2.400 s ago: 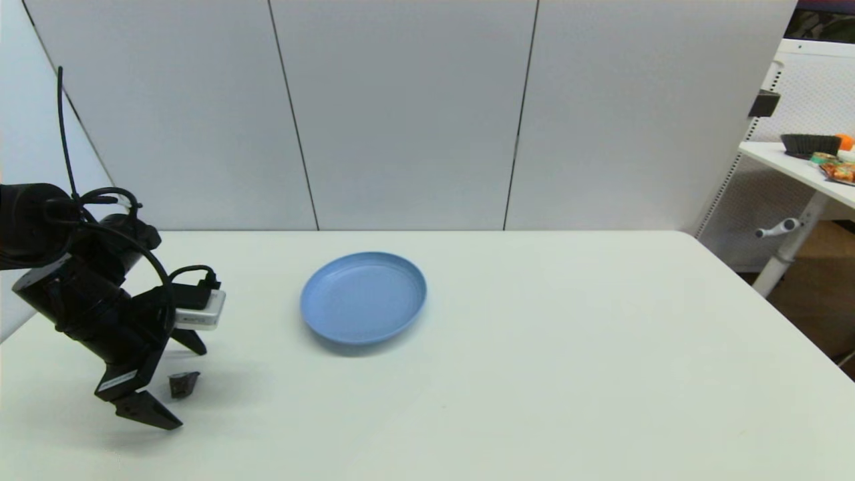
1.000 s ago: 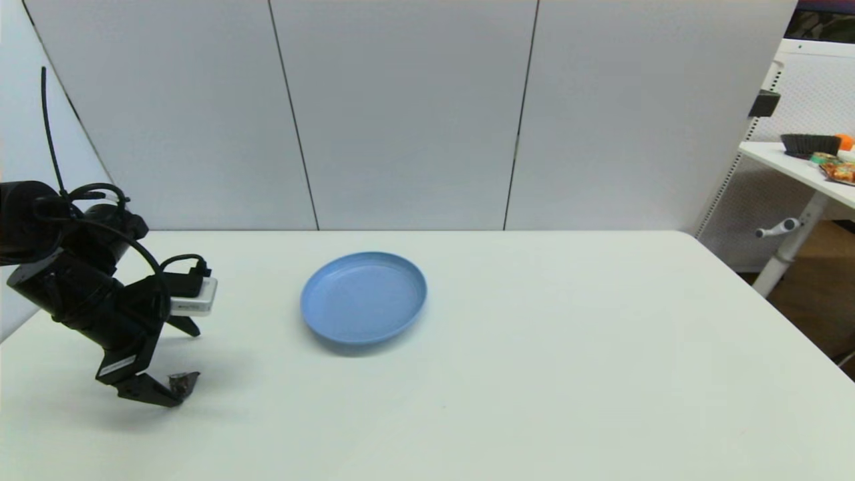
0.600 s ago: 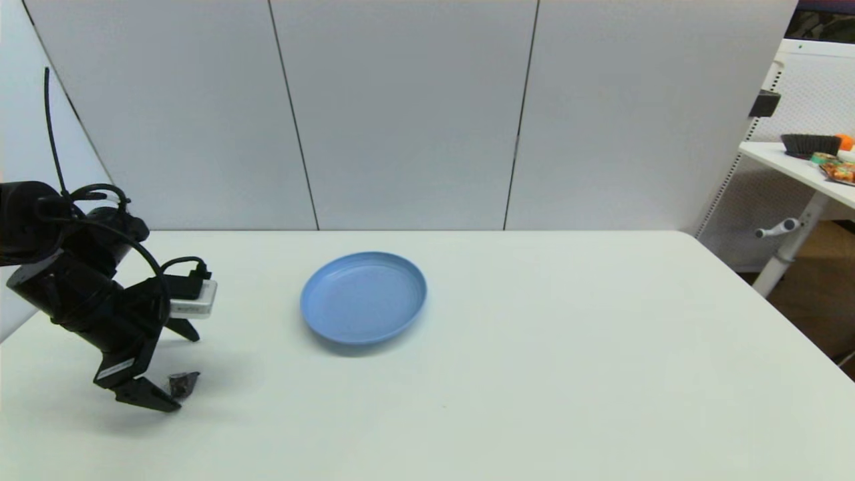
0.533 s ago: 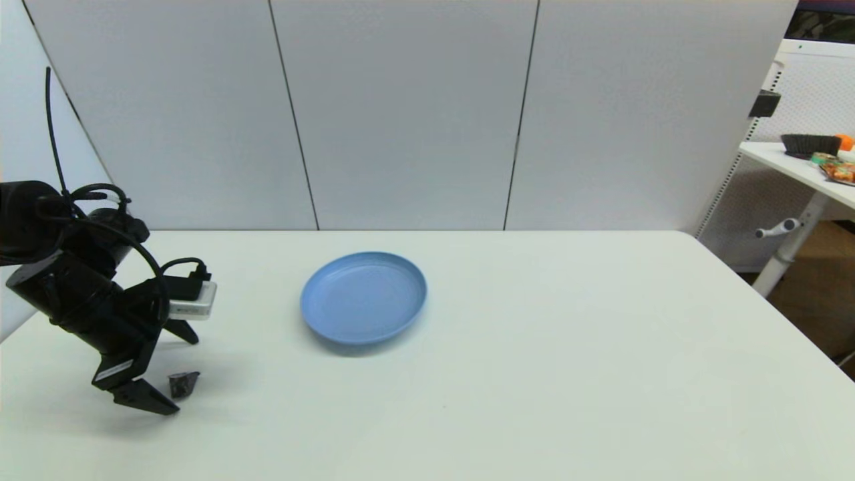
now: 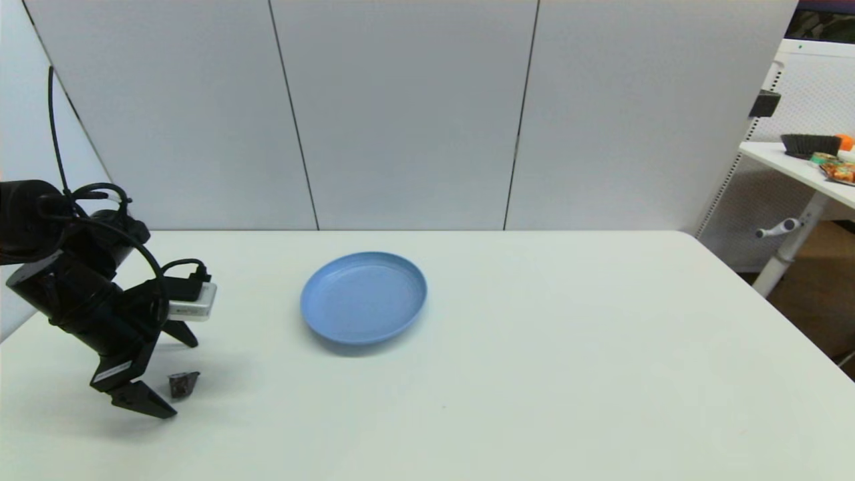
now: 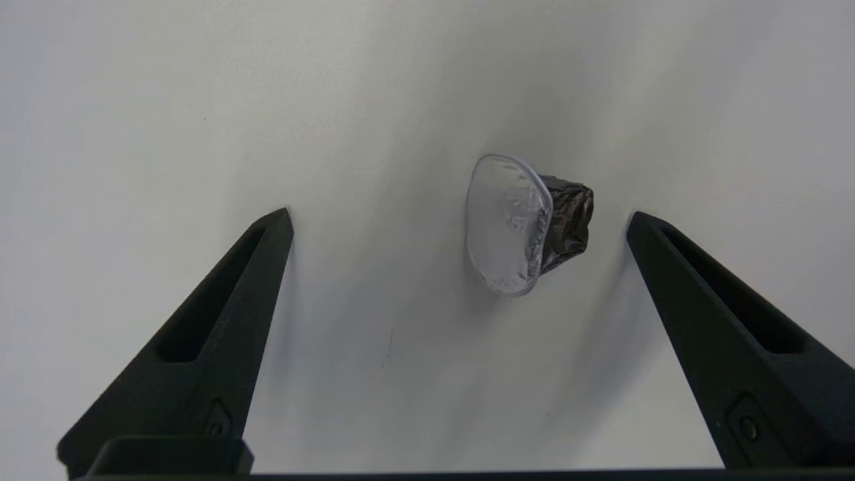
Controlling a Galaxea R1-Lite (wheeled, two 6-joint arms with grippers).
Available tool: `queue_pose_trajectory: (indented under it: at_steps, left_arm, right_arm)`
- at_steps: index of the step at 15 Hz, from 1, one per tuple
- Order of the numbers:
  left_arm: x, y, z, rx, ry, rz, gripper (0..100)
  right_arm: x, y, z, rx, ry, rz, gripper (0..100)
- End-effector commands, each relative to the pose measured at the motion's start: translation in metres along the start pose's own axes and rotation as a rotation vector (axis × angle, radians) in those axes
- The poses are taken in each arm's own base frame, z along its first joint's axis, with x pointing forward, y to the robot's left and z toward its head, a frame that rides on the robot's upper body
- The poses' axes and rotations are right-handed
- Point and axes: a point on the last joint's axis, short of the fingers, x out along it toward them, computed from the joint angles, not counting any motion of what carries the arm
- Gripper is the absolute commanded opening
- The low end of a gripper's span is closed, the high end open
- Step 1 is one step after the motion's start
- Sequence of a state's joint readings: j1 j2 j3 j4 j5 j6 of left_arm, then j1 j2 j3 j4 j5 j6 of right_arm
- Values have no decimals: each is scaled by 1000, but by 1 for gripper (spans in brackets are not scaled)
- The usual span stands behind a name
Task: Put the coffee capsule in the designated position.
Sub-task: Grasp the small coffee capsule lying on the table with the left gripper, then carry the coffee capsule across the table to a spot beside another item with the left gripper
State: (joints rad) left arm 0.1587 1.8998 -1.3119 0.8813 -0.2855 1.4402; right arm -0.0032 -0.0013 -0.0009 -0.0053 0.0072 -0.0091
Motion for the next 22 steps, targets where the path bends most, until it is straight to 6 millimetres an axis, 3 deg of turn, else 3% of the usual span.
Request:
queue_pose_trajectory:
  at_steps: [1, 10, 11, 22]
  left_arm:
    - [1, 0, 0, 7, -1, -6, 100]
    - [1, 1, 2, 10, -7, -8, 100]
    - [1, 0, 2, 10, -7, -6, 0]
    - [0, -1, 4, 12, -9, -6, 0]
  right_arm:
    - [0, 0, 0, 0, 0, 1, 100]
    - [0, 0, 0, -2, 0, 1, 100]
    - [0, 0, 0, -2, 0, 1, 100]
    - [0, 0, 0, 0, 1, 1, 100]
